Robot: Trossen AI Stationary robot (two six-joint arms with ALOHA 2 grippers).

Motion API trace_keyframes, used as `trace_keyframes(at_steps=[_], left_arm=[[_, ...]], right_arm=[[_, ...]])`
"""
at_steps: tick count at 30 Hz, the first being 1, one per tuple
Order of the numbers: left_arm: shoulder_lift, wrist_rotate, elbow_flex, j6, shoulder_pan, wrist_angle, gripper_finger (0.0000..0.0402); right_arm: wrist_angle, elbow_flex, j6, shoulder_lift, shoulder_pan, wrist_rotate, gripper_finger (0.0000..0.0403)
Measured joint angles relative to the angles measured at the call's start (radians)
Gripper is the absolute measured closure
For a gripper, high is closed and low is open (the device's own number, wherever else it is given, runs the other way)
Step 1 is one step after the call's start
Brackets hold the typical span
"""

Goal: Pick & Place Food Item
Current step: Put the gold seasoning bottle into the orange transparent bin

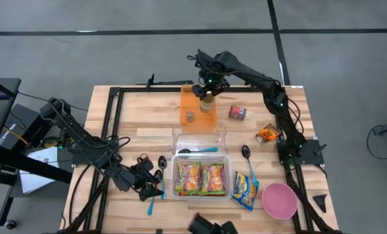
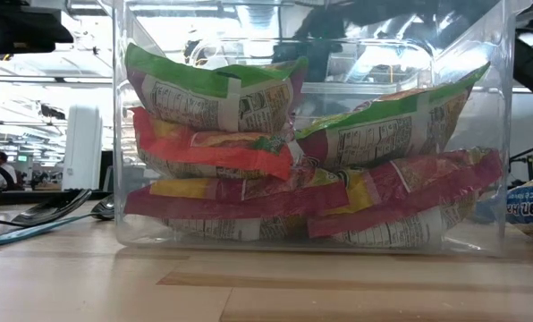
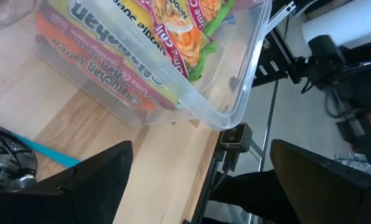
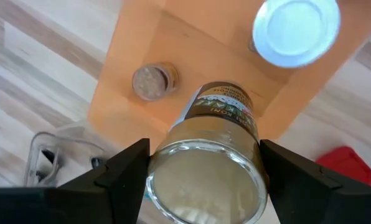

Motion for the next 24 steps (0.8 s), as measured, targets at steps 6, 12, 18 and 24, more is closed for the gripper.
trace_keyframes(at_steps=[6, 12, 18, 24], left_arm=[[0.0, 0.0, 0.0, -0.002, 0.0, 0.001, 0.0028], [0.0, 0.0, 0.0, -0.002, 0.0, 0.0, 0.0028], [0.0, 0.001, 0.0, -0.003, 0.0, 0.0, 0.0028], [0.0, 0.001, 0.0, -0.01, 0.0, 0.001, 0.0028]], right_arm=[[0.023, 0.0, 0.003, 0.023, 0.0, 0.02, 0.0137], [0.032, -0.072, 0.007, 0.021, -0.013, 0.019, 0.0137], [0.081, -0.114, 0.003, 0.021, -0.015, 0.018, 0.0137], [0.121, -0.113, 0.003, 0.021, -0.024, -0.008, 0.0137]])
